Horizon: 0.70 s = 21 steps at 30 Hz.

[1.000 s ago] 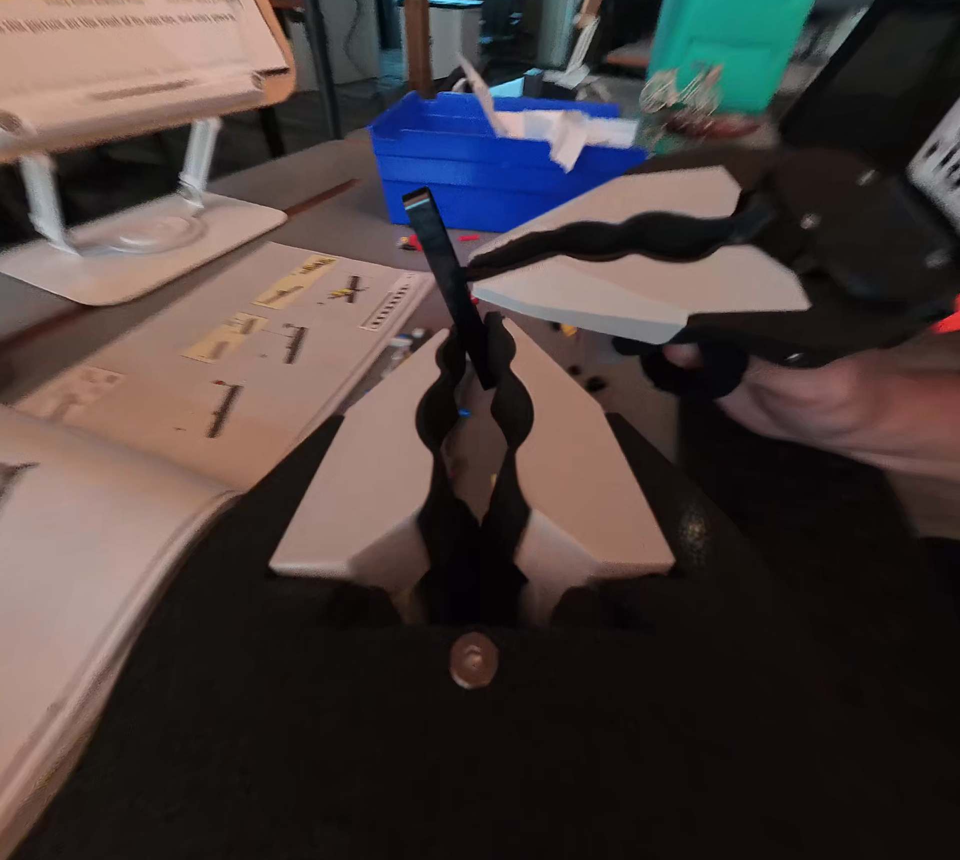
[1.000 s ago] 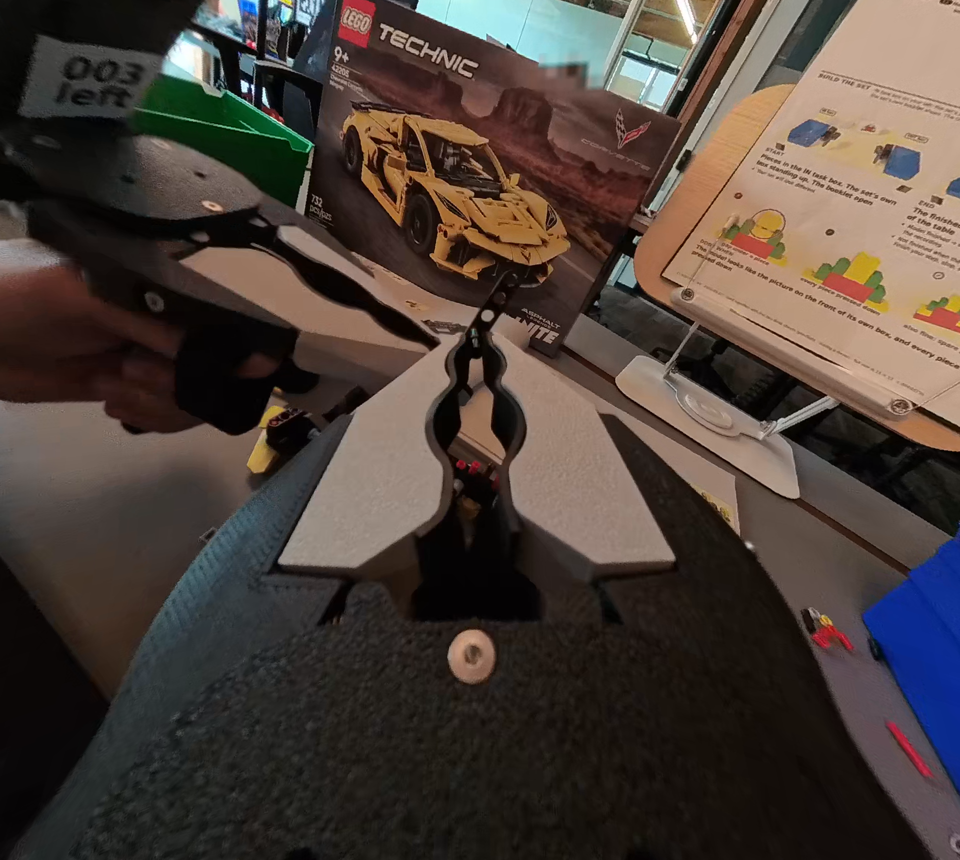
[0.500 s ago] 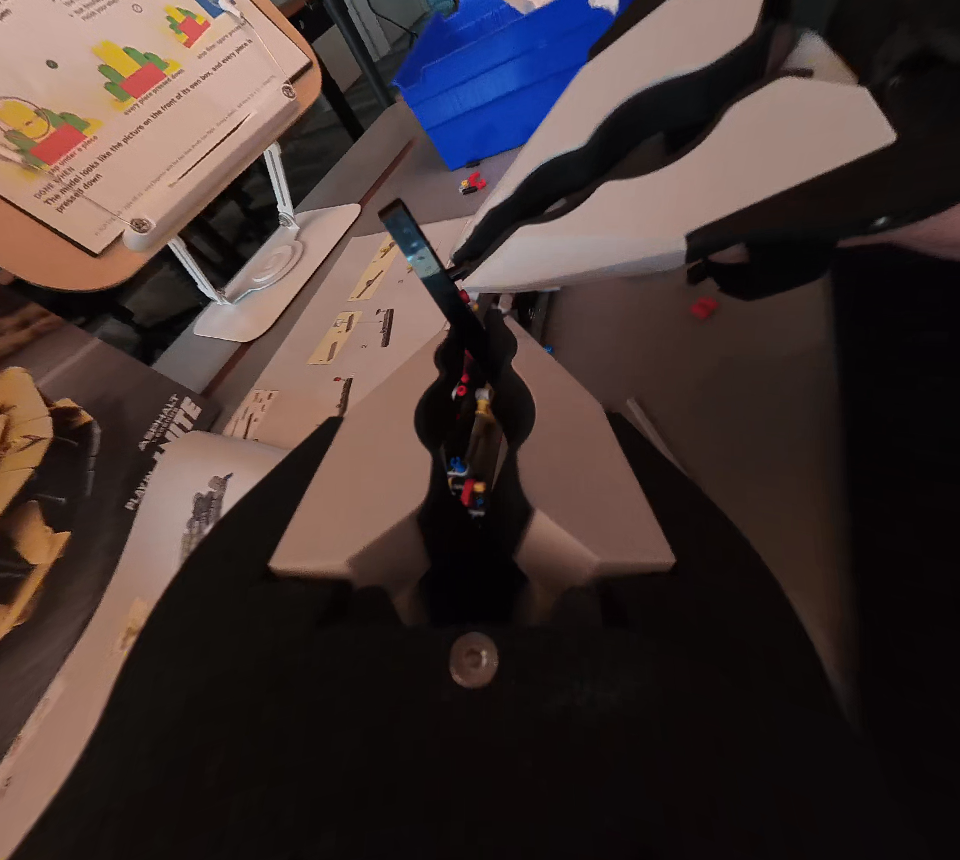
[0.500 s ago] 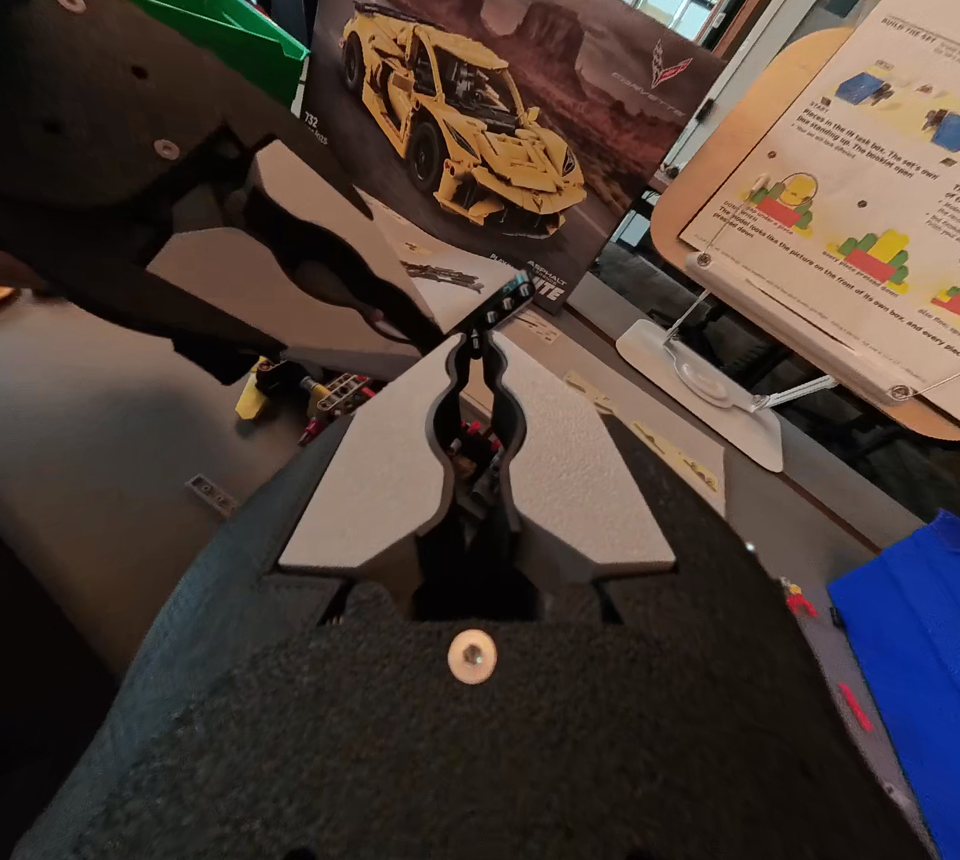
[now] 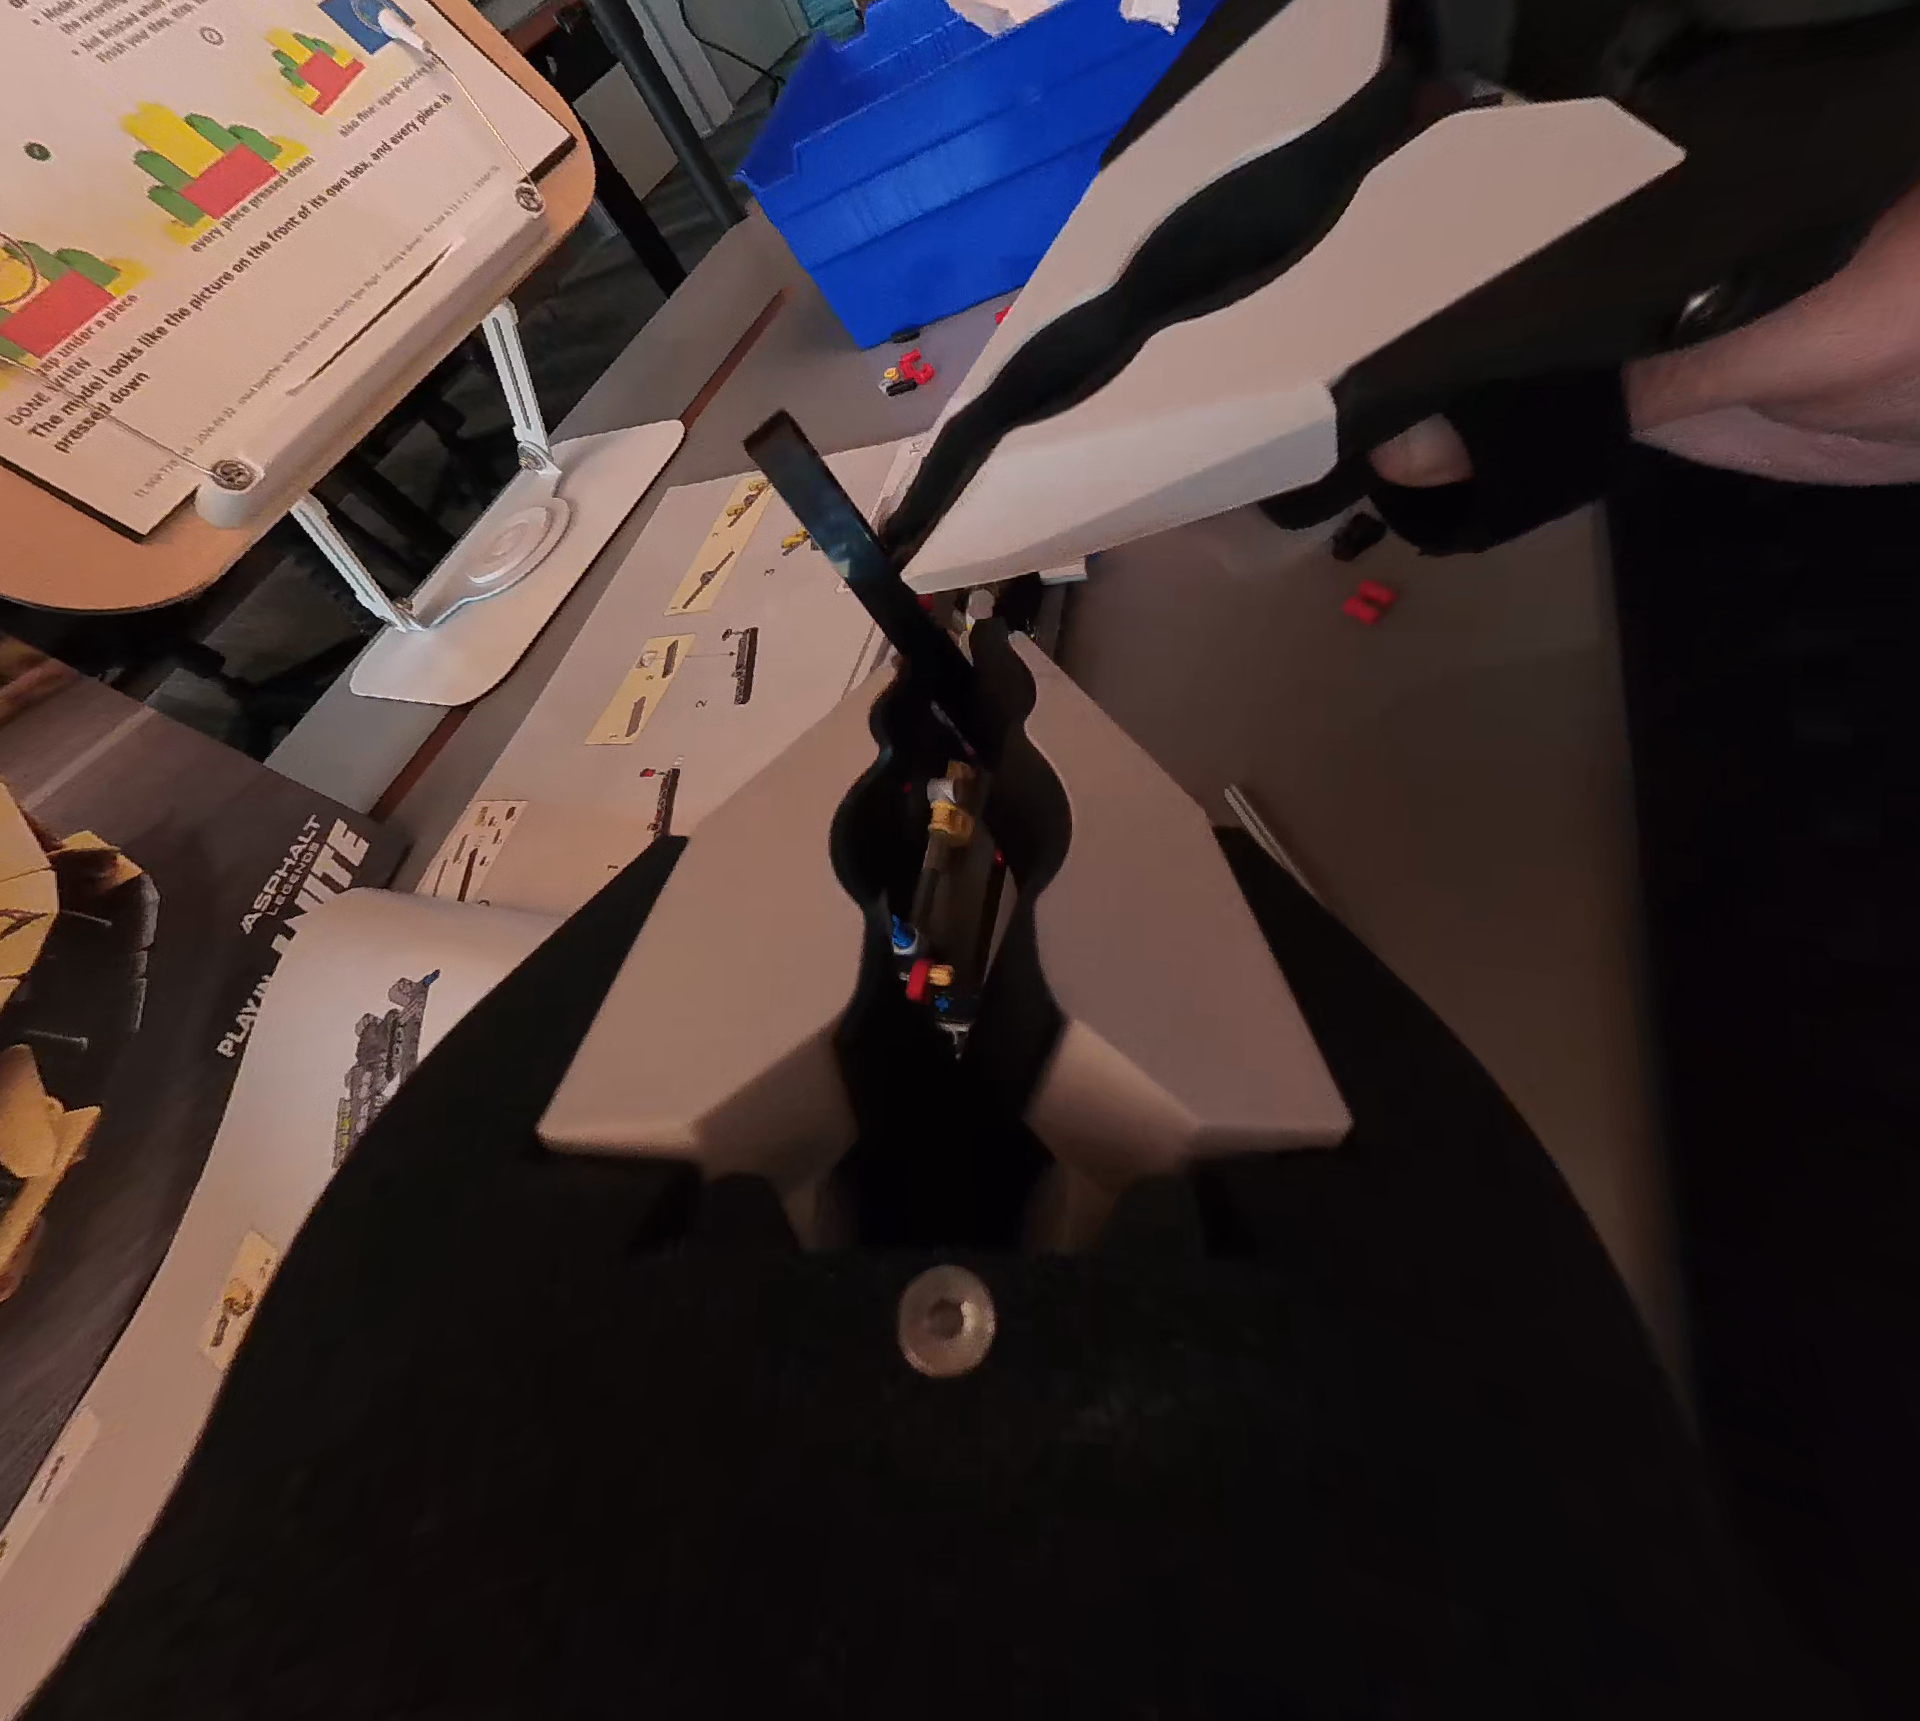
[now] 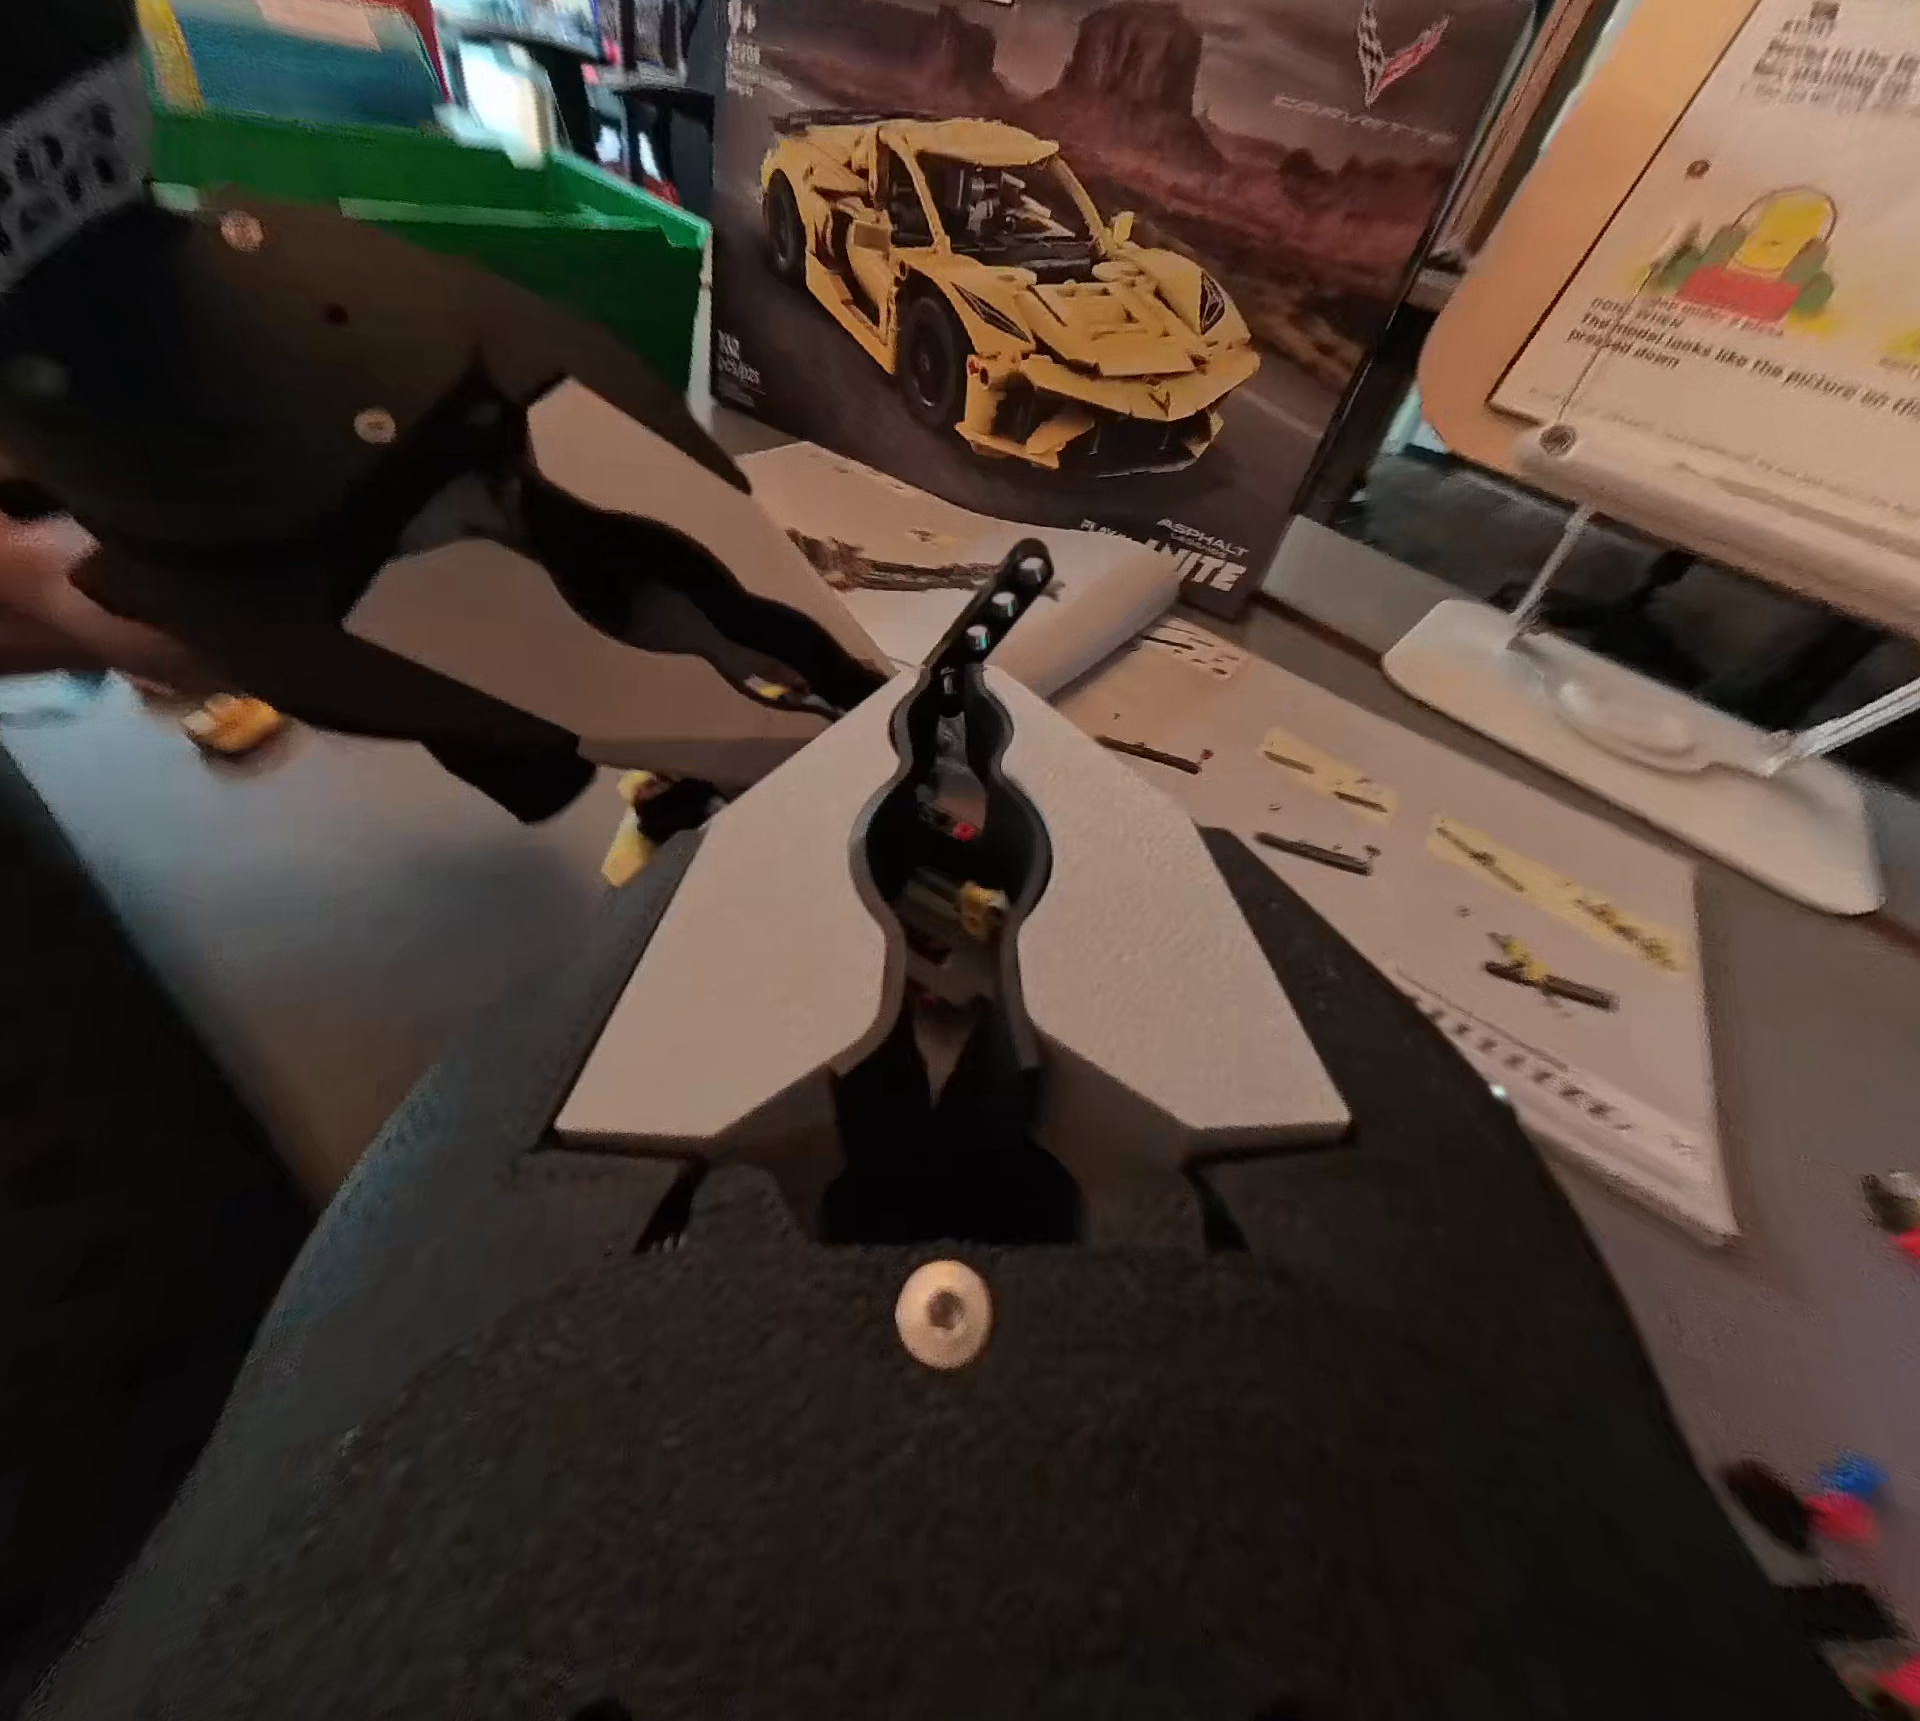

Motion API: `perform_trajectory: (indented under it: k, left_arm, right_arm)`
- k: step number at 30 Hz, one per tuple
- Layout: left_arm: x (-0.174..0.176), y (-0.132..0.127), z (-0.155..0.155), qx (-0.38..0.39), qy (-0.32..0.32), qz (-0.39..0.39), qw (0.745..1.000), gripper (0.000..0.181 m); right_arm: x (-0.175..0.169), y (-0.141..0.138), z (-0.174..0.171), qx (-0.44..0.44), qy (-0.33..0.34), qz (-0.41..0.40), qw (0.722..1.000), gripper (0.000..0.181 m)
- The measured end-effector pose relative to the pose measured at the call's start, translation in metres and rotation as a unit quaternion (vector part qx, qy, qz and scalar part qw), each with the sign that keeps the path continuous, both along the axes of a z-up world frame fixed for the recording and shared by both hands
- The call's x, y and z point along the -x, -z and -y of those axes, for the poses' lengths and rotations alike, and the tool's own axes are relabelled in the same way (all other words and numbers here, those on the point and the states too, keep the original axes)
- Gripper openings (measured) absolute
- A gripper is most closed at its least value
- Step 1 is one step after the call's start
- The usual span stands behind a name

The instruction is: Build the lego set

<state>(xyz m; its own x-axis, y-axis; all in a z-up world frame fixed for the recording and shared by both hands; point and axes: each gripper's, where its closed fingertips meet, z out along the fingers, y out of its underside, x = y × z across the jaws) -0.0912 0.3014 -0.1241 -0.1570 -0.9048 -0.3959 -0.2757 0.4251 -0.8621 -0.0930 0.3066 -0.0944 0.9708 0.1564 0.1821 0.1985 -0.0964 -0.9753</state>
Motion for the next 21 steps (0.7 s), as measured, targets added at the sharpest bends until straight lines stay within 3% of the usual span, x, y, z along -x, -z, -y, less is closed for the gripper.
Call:
perform_trajectory:
  k: [4, 6, 9, 12, 15, 21]
  left_arm:
    - [0.000, -0.015, 0.006, 0.108, 0.017, 0.027, 0.994, 0.006]
    - [0.002, -0.022, 0.008, 0.176, 0.038, 0.036, 0.983, 0.006]
    - [0.007, -0.035, 0.018, 0.270, 0.084, 0.044, 0.958, 0.007]
    - [0.015, -0.048, 0.037, 0.348, 0.156, 0.044, 0.923, 0.007]
    - [0.019, -0.051, 0.047, 0.359, 0.183, 0.039, 0.914, 0.007]
    - [0.020, -0.048, 0.053, 0.357, 0.193, 0.029, 0.913, 0.007]
  right_arm:
    - [0.005, -0.015, 0.004, -0.015, -0.066, -0.184, 0.981, 0.006]
    - [0.008, -0.023, 0.009, -0.022, -0.110, -0.222, 0.969, 0.011]
    - [0.013, -0.036, 0.019, -0.045, -0.181, -0.275, 0.943, 0.022]
    - [0.024, -0.043, 0.025, -0.035, -0.260, -0.349, 0.900, 0.031]
    - [0.033, -0.052, 0.034, -0.030, -0.320, -0.392, 0.862, 0.030]
    - [0.032, -0.051, 0.036, -0.019, -0.332, -0.418, 0.845, 0.020]
